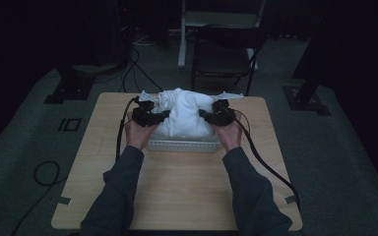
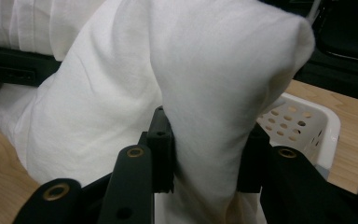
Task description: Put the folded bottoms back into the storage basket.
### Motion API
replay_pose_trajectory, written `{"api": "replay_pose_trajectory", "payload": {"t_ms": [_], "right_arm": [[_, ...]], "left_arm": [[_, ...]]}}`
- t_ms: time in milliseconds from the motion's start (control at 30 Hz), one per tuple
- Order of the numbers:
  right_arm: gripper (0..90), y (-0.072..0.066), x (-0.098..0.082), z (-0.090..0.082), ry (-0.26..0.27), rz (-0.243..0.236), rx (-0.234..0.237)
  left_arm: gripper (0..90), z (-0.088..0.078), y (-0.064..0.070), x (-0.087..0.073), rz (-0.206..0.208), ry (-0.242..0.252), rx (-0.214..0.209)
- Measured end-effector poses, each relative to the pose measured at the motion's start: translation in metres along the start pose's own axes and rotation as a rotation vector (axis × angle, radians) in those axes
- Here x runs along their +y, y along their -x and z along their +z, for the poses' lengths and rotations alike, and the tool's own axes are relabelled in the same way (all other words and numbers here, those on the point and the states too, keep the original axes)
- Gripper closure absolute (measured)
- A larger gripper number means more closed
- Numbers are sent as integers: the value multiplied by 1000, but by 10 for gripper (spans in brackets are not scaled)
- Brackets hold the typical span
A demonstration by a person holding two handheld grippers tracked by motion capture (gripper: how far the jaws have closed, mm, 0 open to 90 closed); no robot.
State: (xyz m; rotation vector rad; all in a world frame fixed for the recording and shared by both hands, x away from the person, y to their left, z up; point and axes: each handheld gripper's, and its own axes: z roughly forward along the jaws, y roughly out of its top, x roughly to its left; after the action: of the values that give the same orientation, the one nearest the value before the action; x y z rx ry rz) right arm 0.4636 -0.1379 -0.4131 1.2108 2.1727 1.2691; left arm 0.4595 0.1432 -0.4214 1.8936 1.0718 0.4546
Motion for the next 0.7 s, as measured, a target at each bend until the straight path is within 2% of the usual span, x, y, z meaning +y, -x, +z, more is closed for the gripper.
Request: {"api": "replay_pose_trajectory", "payload": {"t_ms": [500,700], "right_arm": [[657,3,-7,18,-43,19,-14],[657,2,-10,25,-66,21,-15]], "left_arm": [[554,17,-6,-8,-11,-46,27],[554,22,-10,-17,-22,-63,26]]}}
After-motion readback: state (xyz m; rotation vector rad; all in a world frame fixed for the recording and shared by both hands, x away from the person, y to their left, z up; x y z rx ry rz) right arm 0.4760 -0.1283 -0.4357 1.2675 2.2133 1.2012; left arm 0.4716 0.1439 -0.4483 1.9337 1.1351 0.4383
